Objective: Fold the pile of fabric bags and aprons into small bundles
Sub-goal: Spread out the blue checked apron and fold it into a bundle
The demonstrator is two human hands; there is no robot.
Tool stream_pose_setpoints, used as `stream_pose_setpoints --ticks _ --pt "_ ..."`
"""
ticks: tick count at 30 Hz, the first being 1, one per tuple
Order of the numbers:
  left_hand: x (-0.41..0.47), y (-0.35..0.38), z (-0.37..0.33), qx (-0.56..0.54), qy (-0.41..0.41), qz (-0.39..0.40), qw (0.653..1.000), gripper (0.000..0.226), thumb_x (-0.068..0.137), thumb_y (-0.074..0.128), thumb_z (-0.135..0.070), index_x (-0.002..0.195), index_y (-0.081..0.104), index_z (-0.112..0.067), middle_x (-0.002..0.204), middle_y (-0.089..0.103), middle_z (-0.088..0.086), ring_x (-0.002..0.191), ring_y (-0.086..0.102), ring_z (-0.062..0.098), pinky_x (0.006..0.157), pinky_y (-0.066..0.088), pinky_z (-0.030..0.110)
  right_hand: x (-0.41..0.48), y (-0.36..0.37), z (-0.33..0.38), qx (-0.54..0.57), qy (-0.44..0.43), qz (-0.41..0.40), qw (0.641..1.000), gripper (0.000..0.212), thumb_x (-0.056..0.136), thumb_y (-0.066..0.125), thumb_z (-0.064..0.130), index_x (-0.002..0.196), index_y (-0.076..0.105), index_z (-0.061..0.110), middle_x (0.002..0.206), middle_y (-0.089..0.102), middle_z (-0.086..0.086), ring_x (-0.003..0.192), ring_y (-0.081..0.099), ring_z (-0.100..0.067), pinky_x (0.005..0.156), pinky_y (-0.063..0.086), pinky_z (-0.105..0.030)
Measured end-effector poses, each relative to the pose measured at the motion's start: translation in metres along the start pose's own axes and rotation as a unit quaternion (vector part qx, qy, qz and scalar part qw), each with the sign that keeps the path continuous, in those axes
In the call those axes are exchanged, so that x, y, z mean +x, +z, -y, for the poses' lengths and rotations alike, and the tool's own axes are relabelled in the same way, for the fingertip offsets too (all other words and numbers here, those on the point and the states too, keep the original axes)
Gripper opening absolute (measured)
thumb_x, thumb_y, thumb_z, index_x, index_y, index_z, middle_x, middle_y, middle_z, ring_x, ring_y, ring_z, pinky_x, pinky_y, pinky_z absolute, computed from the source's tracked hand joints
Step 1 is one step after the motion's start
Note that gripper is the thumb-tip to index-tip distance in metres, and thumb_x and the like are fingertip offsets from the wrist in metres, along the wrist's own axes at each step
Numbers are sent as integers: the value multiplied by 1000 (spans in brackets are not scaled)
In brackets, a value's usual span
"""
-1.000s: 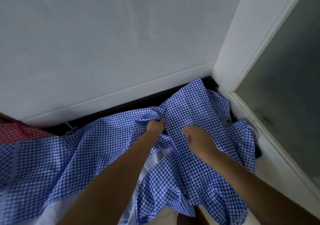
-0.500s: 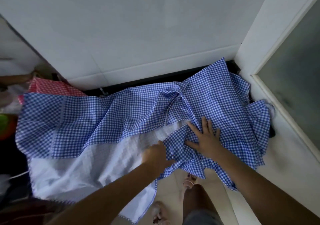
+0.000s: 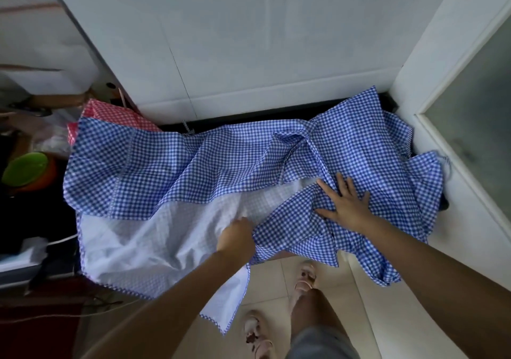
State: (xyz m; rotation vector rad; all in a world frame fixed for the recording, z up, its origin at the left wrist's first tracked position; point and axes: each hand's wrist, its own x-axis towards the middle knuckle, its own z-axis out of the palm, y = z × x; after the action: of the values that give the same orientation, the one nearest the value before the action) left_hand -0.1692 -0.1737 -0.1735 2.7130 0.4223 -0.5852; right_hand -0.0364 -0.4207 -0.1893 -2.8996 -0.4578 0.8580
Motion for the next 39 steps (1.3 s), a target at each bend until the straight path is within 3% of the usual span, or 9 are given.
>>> stream_pose_setpoints --ticks 5,9,13,20,25,28,31,34,39 --pt "28 -39 17 -153 -63 59 984 24 96 42 -10 92 64 -1 91 66 12 81 59 19 67 47 15 -4 -2 -16 -14 2 15 1000 82 80 31 77 139 -21 52 155 -30 3 144 -23 -26 108 1 -68" --pt "48 -62 22 -390 -134 49 910 33 97 48 -12 65 53 -7 60 51 5 50 46 12 42 38 19 0 -5 -24 -11 -2 20 1000 88 72 29 82 136 -24 55 153 -33 5 143 -25 -26 107 0 -69" --pt "59 -75 29 -202 -17 44 978 22 87 67 -34 87 59 -13 76 55 -5 72 51 9 66 36 22 9 -20 -31 -13 -5 30 999 89 73 36 80 131 -28 58 153 -35 2 142 -27 -28 107 1 -70" --pt "80 -70 56 -131 -65 55 988 29 83 67 -30 92 65 -3 66 52 0 62 52 13 55 40 23 23 -51 -14 -56 20 71 996 94 86 57 57 151 -7 35 157 -21 -13 145 -8 -40 110 10 -64" --pt "85 -70 50 -131 -70 76 986 37 85 67 -24 62 40 -12 60 41 0 54 42 12 49 32 23 -9 -32 63 53 -51 -171 983 55 94 47 2 145 32 16 160 8 -10 143 22 -26 109 35 -32" --pt "84 -72 48 -122 -67 79 987 38 86 66 -23 62 38 -14 59 39 0 52 40 12 47 31 23 -25 -4 125 157 -159 -160 961 71 96 52 15 153 12 24 160 -12 1 147 1 -17 110 28 -24" --pt "84 -70 48 -99 -51 66 992 27 84 66 -23 69 46 -12 62 46 -1 57 47 12 47 35 21 -19 29 162 93 -133 -91 982 79 97 43 44 148 -17 38 157 -21 -4 144 -12 -31 115 13 -54" --pt "83 -68 48 -10 -30 81 996 21 86 59 -16 103 61 -5 98 65 8 95 63 24 76 50 28 -12 45 173 5 -77 -36 996 70 86 18 70 145 26 34 156 22 -14 137 27 -47 94 31 -72" --pt "70 -72 88 160 -1 107 981 36 95 47 -14 129 50 -3 133 54 13 123 52 27 99 44 33 -1 50 171 -20 -93 -24 995 100 57 -11 82 149 -3 44 144 -39 0 131 -36 -30 105 -8 -70"
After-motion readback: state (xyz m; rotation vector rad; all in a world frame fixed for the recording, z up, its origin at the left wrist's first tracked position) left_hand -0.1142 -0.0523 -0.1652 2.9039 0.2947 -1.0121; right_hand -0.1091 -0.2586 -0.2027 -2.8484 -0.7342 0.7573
